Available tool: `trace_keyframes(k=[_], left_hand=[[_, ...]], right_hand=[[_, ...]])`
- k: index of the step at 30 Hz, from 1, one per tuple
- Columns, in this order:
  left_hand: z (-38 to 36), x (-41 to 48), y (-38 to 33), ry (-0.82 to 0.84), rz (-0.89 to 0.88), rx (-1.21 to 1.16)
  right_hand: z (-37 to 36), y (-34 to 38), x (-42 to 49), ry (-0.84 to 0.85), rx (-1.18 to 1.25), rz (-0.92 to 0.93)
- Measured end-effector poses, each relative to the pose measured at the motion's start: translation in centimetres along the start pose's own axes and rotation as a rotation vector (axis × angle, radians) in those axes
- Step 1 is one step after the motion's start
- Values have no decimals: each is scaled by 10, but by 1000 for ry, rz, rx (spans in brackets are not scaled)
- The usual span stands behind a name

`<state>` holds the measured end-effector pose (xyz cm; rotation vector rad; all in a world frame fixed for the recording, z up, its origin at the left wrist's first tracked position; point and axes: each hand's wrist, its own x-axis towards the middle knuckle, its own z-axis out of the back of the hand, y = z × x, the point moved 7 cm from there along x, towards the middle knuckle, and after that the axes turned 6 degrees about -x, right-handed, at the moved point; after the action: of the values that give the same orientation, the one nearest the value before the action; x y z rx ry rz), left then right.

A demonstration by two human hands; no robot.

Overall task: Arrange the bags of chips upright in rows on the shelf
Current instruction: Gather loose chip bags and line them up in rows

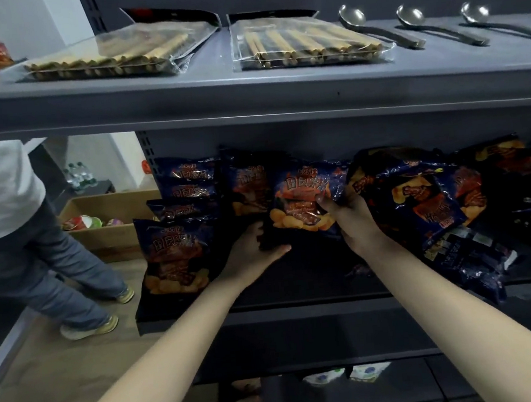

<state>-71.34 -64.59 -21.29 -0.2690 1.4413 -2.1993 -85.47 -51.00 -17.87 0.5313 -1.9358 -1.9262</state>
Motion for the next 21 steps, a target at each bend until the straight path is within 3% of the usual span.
trace_keyframes(k=[4,9,15,21], left_hand=[[-13,-6,-1,2,-159,469],[-18,-8,8,-4,-218,782],[-13,-12,12,-5,-248,828],[-8,-13,19,5,-223,762]], right_hand=[[-13,-7,25,-6,-69,-19],[-44,-23,42,60,-116,-41],[-74,-38,48,93,-220,-49],[-83,-37,46,-34,-361,2]])
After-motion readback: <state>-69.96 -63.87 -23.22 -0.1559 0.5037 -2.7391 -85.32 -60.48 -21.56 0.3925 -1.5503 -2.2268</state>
